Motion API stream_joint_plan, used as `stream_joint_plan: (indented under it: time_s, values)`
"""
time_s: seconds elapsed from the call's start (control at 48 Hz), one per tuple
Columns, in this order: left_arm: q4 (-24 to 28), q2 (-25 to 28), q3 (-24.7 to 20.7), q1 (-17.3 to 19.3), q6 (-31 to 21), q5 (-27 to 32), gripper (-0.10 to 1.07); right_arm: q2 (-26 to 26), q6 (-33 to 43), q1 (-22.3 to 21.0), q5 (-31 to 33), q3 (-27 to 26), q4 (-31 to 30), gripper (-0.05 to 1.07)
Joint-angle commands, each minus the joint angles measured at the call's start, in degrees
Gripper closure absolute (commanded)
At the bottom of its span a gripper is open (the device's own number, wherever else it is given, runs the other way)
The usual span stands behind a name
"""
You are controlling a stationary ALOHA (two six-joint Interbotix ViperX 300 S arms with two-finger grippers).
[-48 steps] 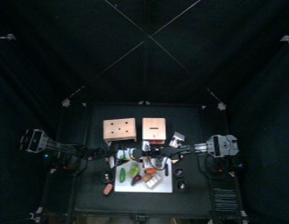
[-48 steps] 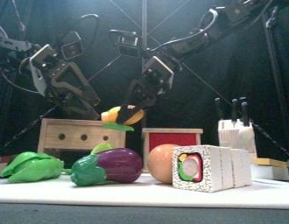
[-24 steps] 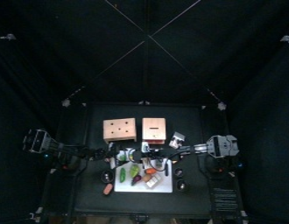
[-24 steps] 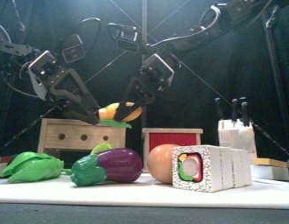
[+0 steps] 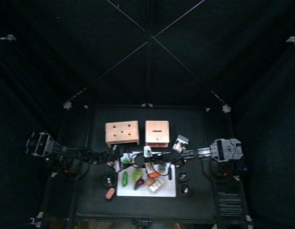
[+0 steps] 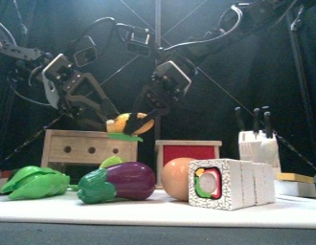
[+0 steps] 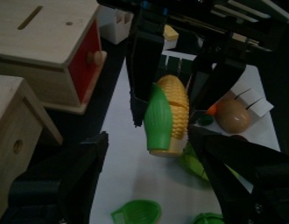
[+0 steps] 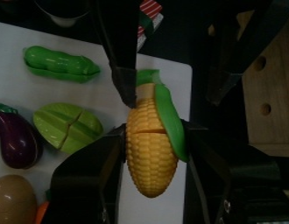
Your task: Regrasp corn
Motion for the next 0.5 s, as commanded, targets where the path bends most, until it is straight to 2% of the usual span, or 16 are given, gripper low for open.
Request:
stream_joint_plan:
  time_s: [0.0,0.479]
  values:
    - [0.18,0.44,-1.41,0.00,0.09,-0.53,-0.05,-1.23,0.09,-0.09,-0.44,-1.67,-0.09,0.36]
    - [0.26,2.37,-2.20,-0.18,0.09,-0.18,-0.05,-1.05,0.09,-0.09,-0.35,-2.02,-0.18,0.36]
